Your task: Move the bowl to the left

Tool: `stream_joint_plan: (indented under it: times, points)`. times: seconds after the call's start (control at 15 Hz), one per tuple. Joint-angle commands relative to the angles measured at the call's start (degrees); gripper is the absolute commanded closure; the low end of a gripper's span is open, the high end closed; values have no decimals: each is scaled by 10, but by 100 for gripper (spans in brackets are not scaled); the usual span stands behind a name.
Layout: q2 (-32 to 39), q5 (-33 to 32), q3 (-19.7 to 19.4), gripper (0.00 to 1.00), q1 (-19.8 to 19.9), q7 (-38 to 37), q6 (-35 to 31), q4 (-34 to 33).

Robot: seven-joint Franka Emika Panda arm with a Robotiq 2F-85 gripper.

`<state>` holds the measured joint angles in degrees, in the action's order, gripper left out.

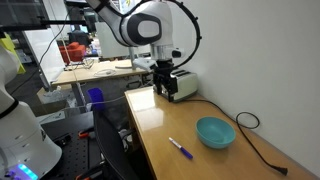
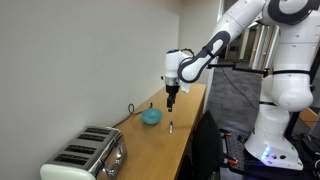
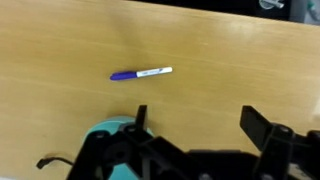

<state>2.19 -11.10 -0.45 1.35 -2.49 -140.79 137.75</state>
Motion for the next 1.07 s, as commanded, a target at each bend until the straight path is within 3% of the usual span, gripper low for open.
stream_joint_plan:
  times: [0.0,0.47,1.0]
  points:
    - [83,-37,-6,0,-3,22,-17,-66]
    - [262,-41,-18,0,4,88,-30,-217]
    - [395,-36,-24,0,9,124,-10,-368]
